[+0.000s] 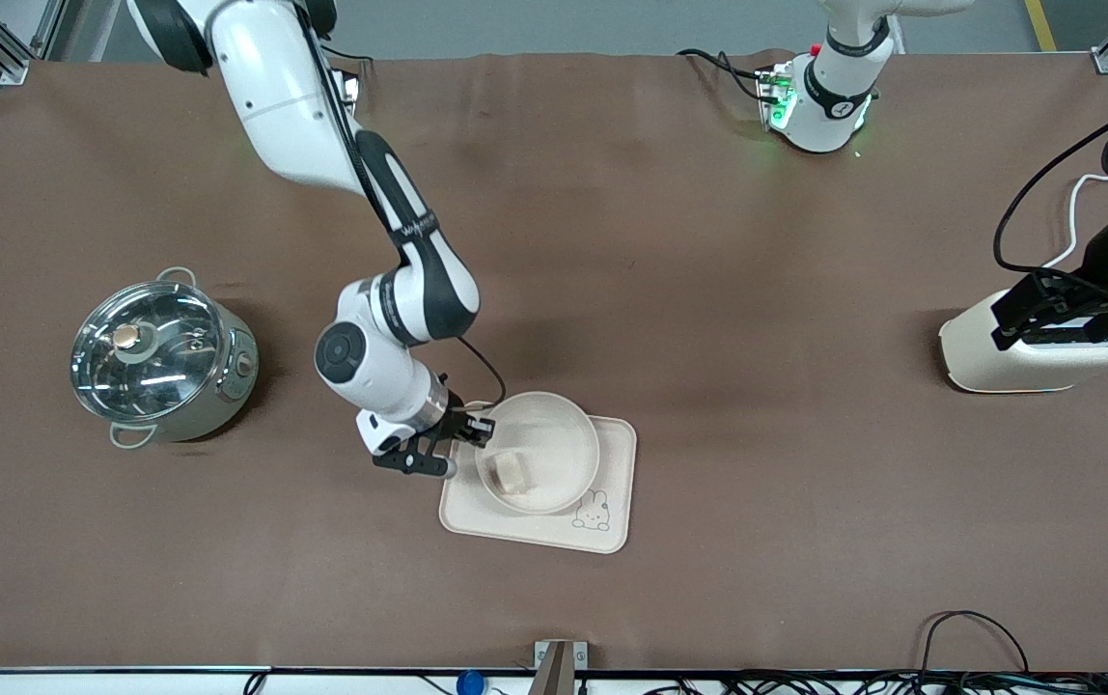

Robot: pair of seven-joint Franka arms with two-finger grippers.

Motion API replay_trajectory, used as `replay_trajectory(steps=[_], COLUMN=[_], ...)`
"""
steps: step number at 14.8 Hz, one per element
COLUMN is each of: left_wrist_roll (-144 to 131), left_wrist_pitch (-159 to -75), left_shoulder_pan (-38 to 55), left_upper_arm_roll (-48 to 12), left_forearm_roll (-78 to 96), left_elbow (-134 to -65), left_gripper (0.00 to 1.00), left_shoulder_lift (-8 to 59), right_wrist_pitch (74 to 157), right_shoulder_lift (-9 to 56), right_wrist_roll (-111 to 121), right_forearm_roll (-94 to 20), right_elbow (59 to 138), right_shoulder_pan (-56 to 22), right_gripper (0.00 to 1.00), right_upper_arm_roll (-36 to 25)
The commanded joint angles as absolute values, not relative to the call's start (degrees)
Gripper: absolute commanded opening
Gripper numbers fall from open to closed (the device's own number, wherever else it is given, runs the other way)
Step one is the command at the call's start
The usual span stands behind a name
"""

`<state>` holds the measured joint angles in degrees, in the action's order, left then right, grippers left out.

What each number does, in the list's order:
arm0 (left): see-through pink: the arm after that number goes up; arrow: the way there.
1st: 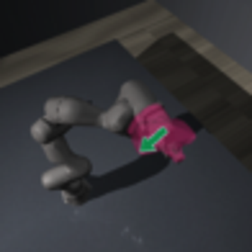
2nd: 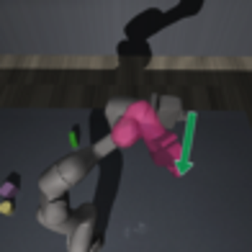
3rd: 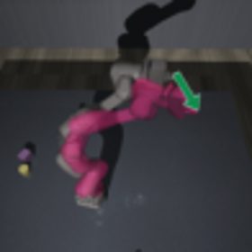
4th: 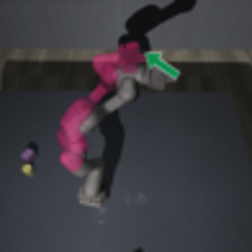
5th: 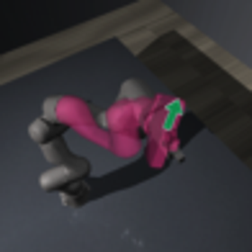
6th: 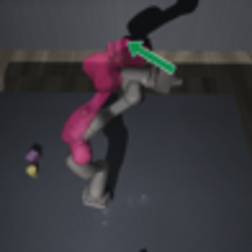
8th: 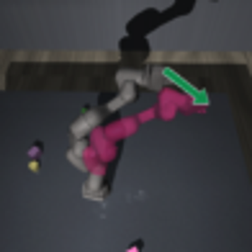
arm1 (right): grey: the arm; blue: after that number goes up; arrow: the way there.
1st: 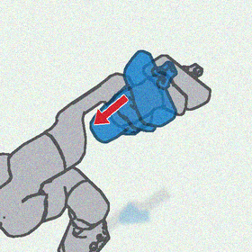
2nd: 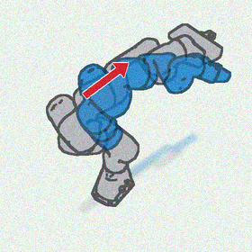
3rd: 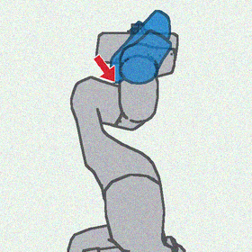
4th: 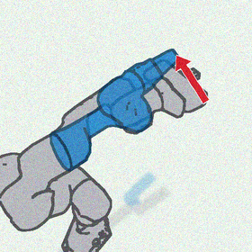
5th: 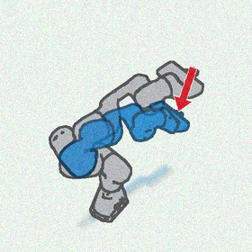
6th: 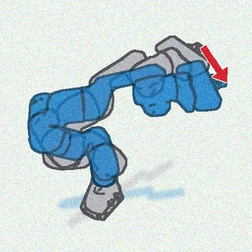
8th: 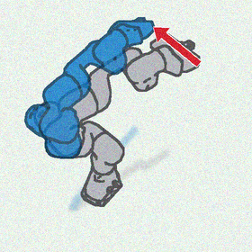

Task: Place bun in plate and plate on tray
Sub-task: 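Carry the plate with the right gripper onto the white tray, then open the right gripper and draw it back from the tray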

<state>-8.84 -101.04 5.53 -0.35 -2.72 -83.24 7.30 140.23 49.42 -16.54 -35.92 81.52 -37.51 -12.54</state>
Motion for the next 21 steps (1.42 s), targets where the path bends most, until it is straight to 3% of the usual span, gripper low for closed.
replay_trajectory(steps=[1, 2, 3, 5, 7, 11, 14, 17, 21], left_wrist_roll=[-8.78, -9.40, -9.58, -10.28, -13.00, -12.83, -12.39, -12.39, -12.66], left_wrist_pitch=[-101.34, -101.34, -100.55, -93.64, -88.53, -87.72, -87.80, -87.71, -88.68], left_shoulder_pan=[6.33, 6.42, 6.24, 6.07, 5.80, 5.63, 5.80, 6.15, 5.98], left_upper_arm_roll=[0.53, 0.53, 0.44, 0.44, 0.44, 0.09, -0.17, -0.26, -1.85], left_forearm_roll=[-3.69, -3.34, -2.30, 0.69, 1.76, 2.19, 2.29, 1.93, 1.67], left_elbow=[-84.38, -84.38, -84.11, -83.50, -83.41, -83.32, -83.41, -83.41, -83.58], left_gripper=[1.00, 1.00, 1.00, 1.00, 1.00, 1.00, 1.00, 1.00, 1.00], left_shoulder_lift=[6.24, 6.24, 6.33, 6.06, 5.71, 6.06, 6.15, 6.15, 6.41], right_wrist_pitch=[136.85, 136.67, 136.32, 134.22, 133.43, 124.73, 111.66, 102.51, 100.37], right_shoulder_lift=[54.93, 55.02, 55.02, 54.23, 51.69, 46.86, 40.10, 31.58, 15.69], right_wrist_roll=[-19.33, -19.25, -18.90, -18.63, -16.37, -4.26, 2.89, 2.90, 2.81], right_forearm_roll=[-36.21, -36.12, -35.78, -35.33, -31.41, -25.05, -22.08, -15.32, -8.97], right_elbow=[72.08, 71.98, 71.98, 71.89, 72.07, 71.98, 72.51, 73.38, 84.25], right_shoulder_pan=[-34.02, -33.84, -33.40, -32.61, -31.74, -24.10, -19.78, -19.51, -19.51], right_gripper=[0.02, 0.09, 0.32, 1.00, 1.00, 1.00, 1.00, 1.00, 1.00], right_upper_arm_roll=[-9.85, -9.84, -9.84, -9.93, -11.15, -12.13, -17.55, -21.09, -22.94])
